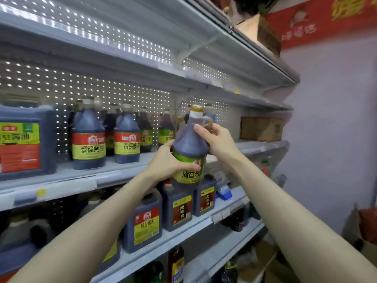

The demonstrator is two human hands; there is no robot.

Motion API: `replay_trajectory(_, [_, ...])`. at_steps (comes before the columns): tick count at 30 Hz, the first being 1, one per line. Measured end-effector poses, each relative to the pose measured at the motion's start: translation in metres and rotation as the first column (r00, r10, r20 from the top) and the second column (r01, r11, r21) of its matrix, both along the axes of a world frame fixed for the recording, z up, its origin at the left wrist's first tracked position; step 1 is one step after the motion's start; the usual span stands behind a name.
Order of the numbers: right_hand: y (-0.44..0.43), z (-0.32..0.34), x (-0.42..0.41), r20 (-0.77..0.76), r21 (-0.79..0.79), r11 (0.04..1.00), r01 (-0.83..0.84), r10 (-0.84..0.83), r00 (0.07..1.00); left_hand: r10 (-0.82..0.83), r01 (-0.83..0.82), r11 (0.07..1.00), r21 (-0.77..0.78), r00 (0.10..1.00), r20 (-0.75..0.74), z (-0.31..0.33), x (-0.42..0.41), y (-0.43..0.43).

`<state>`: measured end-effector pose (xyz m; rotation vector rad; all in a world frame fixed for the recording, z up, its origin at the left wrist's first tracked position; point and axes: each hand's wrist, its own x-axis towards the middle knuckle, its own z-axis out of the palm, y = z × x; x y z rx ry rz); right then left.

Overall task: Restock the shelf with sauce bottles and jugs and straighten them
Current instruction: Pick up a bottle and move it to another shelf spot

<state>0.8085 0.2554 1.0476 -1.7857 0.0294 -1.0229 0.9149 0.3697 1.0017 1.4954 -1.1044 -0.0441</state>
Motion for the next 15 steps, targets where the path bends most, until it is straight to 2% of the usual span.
replay_trajectory(4, [-0.057, 0.004, 0.043, -0.003, -0.003, 0.999, -0.04, 0.04, 0.999, 0.07, -0.07, 0.997, -0.02, 0.998, 0.004, 0.005, 0.036, -0.048])
replay_trajectory(15, [-0.193, 0.007, 0.151, -0.007, -0.082, 0.943, -0.323, 0.324, 0.946, 0.322, -0.325, 0.943, -0.077, 0.946, -0.047, 0.006, 0.105, -0.16])
